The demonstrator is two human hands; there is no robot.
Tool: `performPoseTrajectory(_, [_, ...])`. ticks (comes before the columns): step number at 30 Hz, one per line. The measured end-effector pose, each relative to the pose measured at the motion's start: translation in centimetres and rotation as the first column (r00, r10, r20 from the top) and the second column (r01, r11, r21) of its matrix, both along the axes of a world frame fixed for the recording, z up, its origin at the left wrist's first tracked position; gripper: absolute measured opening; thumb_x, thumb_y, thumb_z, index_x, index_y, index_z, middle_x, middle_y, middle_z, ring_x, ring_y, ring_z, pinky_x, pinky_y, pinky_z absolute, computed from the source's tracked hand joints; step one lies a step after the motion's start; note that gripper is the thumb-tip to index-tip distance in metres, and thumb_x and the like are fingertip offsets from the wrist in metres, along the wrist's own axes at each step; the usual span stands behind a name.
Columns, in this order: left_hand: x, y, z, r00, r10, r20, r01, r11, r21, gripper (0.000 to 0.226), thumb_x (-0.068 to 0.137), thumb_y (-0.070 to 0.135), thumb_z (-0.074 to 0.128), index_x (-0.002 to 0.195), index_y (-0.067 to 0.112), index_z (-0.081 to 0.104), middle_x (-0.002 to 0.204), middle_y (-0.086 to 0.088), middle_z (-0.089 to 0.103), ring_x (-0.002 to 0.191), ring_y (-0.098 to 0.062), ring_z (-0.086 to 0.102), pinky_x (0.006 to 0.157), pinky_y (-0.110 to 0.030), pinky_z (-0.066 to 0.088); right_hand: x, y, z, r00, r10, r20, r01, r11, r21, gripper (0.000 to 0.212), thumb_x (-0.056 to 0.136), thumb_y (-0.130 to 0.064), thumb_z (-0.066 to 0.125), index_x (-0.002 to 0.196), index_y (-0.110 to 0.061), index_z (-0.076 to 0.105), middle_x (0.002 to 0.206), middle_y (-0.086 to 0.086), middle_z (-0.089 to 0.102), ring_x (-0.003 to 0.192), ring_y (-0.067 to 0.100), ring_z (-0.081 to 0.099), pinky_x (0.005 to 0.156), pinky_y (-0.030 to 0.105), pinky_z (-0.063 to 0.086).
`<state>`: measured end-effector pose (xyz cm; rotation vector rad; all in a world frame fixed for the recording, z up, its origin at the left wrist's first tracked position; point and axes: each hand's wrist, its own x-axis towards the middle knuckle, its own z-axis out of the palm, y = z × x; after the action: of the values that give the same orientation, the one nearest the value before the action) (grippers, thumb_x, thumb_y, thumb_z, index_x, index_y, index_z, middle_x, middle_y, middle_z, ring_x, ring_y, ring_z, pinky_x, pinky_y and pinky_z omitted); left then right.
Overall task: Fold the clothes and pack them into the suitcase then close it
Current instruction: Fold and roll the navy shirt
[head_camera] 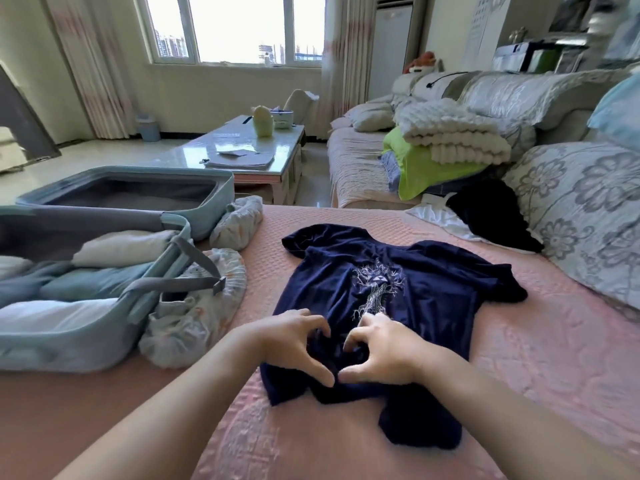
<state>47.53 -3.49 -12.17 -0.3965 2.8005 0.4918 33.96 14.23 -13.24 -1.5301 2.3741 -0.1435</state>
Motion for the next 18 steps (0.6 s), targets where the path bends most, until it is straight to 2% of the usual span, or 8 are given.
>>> performPoseTrajectory(2, [1.2,0.7,-0.9,0.996,-0.045,0.074,0.053,0.993,-0.102,0.096,0.044,0.068,0.078,0.129,0.047,0.04,0.117,0.014,0.041,0.114,-0.009,0.039,0.099,-0.033,0.044,1.3,0.9,0.0,0.999,0.013,-0.047,-0.006,0.989,0.146,0.075,0.062,-0.068,0.068,0.13,-0.044,0.048,0.123,-0.005,0.042,0.12,0.016,0.042,0.106,0.036,0.038])
performPoseTrajectory(3, [1.4,0.9,-1.4,0.997,-0.061,0.042,0.065,0.992,-0.104,0.086,0.049,0.055,0.081,0.126,0.045,0.043,0.116,0.011,0.044,0.113,-0.011,0.042,0.096,-0.033,0.046,1.7,1.3,0.0,0.998,0.01,-0.057,0.001,0.983,0.182,0.076,0.065,-0.057,0.071,0.134,-0.045,0.042,0.127,-0.002,0.039,0.123,0.019,0.042,0.107,0.036,0.037])
performPoseTrajectory(5, [1.6,0.9,-2.0,0.996,-0.039,-0.081,0.039,0.999,0.0,0.055,0.061,0.02,0.074,0.103,0.048,0.053,0.101,0.01,0.054,0.098,-0.017,0.059,0.081,-0.031,0.053,1.9,2.2,0.2,0.997,-0.026,-0.078,0.041,0.98,0.197,0.074,0.074,-0.03,0.068,0.139,-0.043,0.037,0.132,0.002,0.036,0.126,0.023,0.043,0.105,0.034,0.038])
performPoseTrajectory(7, [1.7,0.2,-2.0,0.984,-0.005,-0.176,0.004,1.0,-0.009,0.052,0.064,0.006,0.064,0.083,0.054,0.055,0.087,0.008,0.06,0.078,-0.021,0.064,0.069,-0.032,0.053,1.5,3.0,0.6,0.99,-0.039,-0.132,0.064,0.98,0.187,0.067,0.08,-0.009,0.056,0.139,-0.037,0.041,0.132,0.003,0.04,0.124,0.026,0.049,0.092,0.033,0.041])
performPoseTrajectory(10, [2.3,-0.7,0.6,0.974,0.07,-0.214,-0.121,0.965,-0.233,0.033,0.082,0.017,0.064,0.1,0.045,0.068,0.101,0.002,0.065,0.09,-0.025,0.066,0.074,-0.028,0.048,0.6,4.1,1.8,0.975,-0.112,-0.192,0.128,0.989,0.075,0.053,0.081,-0.004,0.049,0.126,-0.032,0.056,0.128,-0.002,0.056,0.117,0.024,0.056,0.082,0.03,0.043])
performPoseTrajectory(13, [3.0,-1.8,2.4,0.987,0.142,-0.077,-0.161,0.9,-0.405,0.033,0.086,0.021,0.061,0.116,0.034,0.068,0.112,-0.001,0.065,0.1,-0.024,0.065,0.08,-0.027,0.049,0.0,4.9,2.7,0.976,-0.216,-0.023,0.216,0.976,-0.02,0.051,0.077,-0.005,0.045,0.116,-0.032,0.064,0.118,-0.005,0.063,0.104,0.019,0.059,0.082,0.029,0.049])
performPoseTrajectory(15, [3.4,-1.2,2.4,0.98,0.152,0.129,-0.09,0.913,-0.397,0.04,0.084,0.016,0.056,0.12,0.032,0.066,0.117,-0.002,0.066,0.103,-0.025,0.065,0.086,-0.031,0.053,-0.3,5.6,2.6,0.959,-0.258,0.119,0.261,0.965,-0.005,0.053,0.076,-0.007,0.046,0.117,-0.036,0.064,0.115,-0.01,0.062,0.102,0.013,0.059,0.087,0.025,0.05])
performPoseTrajectory(18, [2.5,0.6,2.0,0.978,0.103,0.181,-0.032,0.933,-0.359,0.052,0.079,0.03,0.058,0.13,0.037,0.053,0.13,-0.001,0.053,0.121,-0.025,0.051,0.096,-0.033,0.045,-0.8,6.4,2.8,0.956,-0.293,-0.005,0.293,0.955,0.051,0.044,0.075,-0.021,0.057,0.115,-0.039,0.06,0.111,-0.014,0.06,0.104,0.012,0.06,0.085,0.026,0.048])
